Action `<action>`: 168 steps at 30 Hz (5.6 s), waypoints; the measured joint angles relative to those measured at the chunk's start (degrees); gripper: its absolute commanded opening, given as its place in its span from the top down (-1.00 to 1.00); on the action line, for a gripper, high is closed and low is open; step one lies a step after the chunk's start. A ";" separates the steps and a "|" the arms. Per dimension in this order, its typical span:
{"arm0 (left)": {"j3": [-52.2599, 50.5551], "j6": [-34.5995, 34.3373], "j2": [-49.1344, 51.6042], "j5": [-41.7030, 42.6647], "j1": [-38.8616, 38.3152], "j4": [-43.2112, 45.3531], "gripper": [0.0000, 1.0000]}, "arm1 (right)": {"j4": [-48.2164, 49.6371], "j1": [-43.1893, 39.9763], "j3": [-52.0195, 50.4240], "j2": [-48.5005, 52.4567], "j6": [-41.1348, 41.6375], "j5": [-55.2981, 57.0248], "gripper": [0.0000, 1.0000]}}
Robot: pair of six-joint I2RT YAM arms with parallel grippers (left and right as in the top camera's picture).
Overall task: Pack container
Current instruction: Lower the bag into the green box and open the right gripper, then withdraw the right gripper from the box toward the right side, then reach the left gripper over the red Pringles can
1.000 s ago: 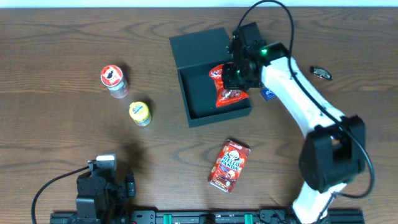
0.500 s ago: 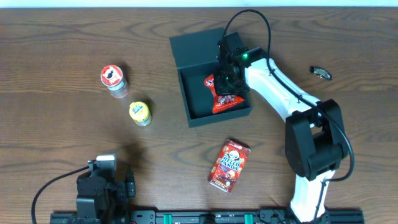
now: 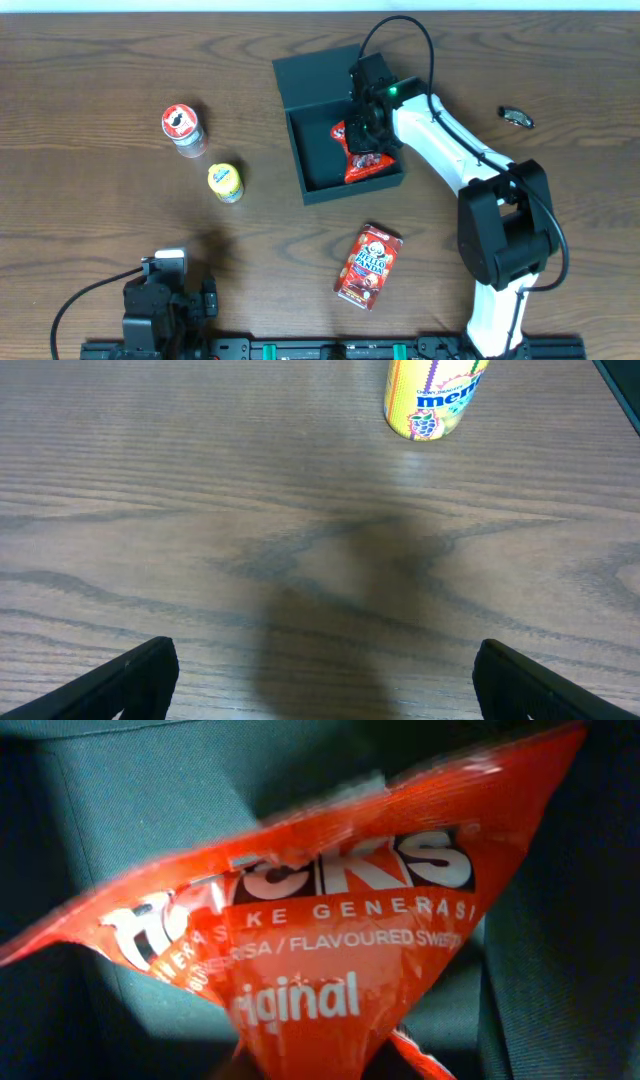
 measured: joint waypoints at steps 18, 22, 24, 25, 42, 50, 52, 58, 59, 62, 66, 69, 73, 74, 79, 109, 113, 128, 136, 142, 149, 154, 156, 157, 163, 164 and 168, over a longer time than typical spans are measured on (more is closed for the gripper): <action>0.00 0.00 0.02 0.00 0.00 0.00 -0.90 | -0.04 0.09 0.22 -1.49 -1.36 0.79 -0.98; 0.00 0.00 0.02 0.00 0.00 0.02 -0.90 | -0.22 0.09 0.22 -7.21 -1.36 0.81 -0.99; 0.00 0.00 0.00 0.00 0.00 0.00 -0.90 | -0.76 0.09 0.22 -11.45 -1.36 0.81 -0.98; 0.00 0.00 0.00 0.00 0.00 0.00 -0.90 | -1.25 0.09 0.24 -13.79 -1.33 0.79 -0.98; 0.00 0.00 0.00 0.00 0.00 0.00 -0.90 | -19.78 0.09 1.29 -34.36 -2.01 2.67 -0.99; 0.00 0.00 0.00 0.00 0.00 0.00 -0.90 | -24.04 0.09 1.22 -39.04 -3.02 4.15 -0.99; 0.00 0.00 0.00 0.00 0.00 0.00 -0.90 | -24.22 0.09 0.48 -41.07 -3.21 5.22 -0.99; 0.00 0.07 0.00 -0.07 0.00 0.02 -0.90 | -22.62 0.09 -8.35 -50.69 -3.69 7.65 -0.99; 0.00 0.11 0.00 -0.07 0.00 0.02 -0.90 | -22.25 0.09 -10.03 -52.00 -3.76 7.76 -0.98; -0.02 0.20 0.00 -0.15 0.00 0.04 -0.90 | -20.28 0.09 -15.69 -55.52 -3.85 8.20 -0.98; -0.07 0.17 0.00 -1.84 0.00 0.17 -0.90 | -16.98 0.09 -24.39 -59.93 -3.85 8.68 -0.98; -0.57 0.17 0.00 -3.34 0.00 2.14 -0.90 | -14.91 0.09 -30.56 -63.06 -3.85 8.85 -0.99; -1.27 0.15 0.00 -1.53 0.00 8.00 -0.90 | -13.81 0.09 -34.32 -64.89 -3.80 8.96 -0.99; -1.29 0.15 0.00 -0.20 0.00 9.42 -0.90 | -13.79 0.09 -34.53 -64.94 -3.80 8.98 -0.98; -1.29 -0.04 0.00 8.66 0.00 11.08 -0.90 | -12.22 0.09 -34.64 -64.96 -3.80 8.98 -0.98; 17.51 -5.57 37.31 -0.15 0.00 32.48 -0.90 | -11.13 0.09 -34.73 -65.18 -3.78 8.96 -0.98; 17.53 -4.37 42.12 -0.52 0.00 31.98 -0.90 | -11.08 0.09 -34.73 -65.18 -3.78 8.98 -0.99; 17.53 0.87 51.58 -1.31 0.00 32.13 -0.90 | -11.10 0.09 -34.73 -65.18 -3.78 8.98 -0.98; 17.53 -0.66 59.87 -3.04 0.92 40.37 -0.90 | -11.08 0.09 -34.73 -65.18 -3.78 8.98 -0.99; 17.55 -3.43 66.71 -2.64 4.02 47.74 -0.90 | -11.10 0.09 -34.73 -65.18 -3.78 9.01 -0.98; 17.55 -4.44 73.85 2.58 6.58 54.93 -0.90 | -11.04 0.09 -34.73 -65.07 -3.78 9.05 -0.98; 17.55 -4.61 79.95 4.85 6.58 59.47 -0.90 | -10.80 0.09 -34.73 -63.52 -3.78 9.05 -0.99; 17.55 -4.83 81.92 5.07 6.58 61.61 -0.90 | -10.69 0.09 -34.73 -62.77 -3.78 9.07 -0.99; 17.57 -4.98 82.73 5.14 6.58 62.66 -0.90 | -10.62 0.09 -34.73 -62.42 -3.78 9.05 -0.99; 17.57 -5.25 86.01 5.68 6.58 68.48 -0.90 | -10.56 0.09 -34.73 -60.52 -3.78 9.25 -0.99; 17.57 -5.25 86.62 5.77 6.58 69.51 -0.90 | -10.51 0.09 -34.73 -60.28 -3.78 9.27 -0.99; 17.59 -5.55 89.42 5.97 6.58 73.05 -0.90 | -9.88 0.09 -34.73 -59.78 -3.78 9.46 -0.98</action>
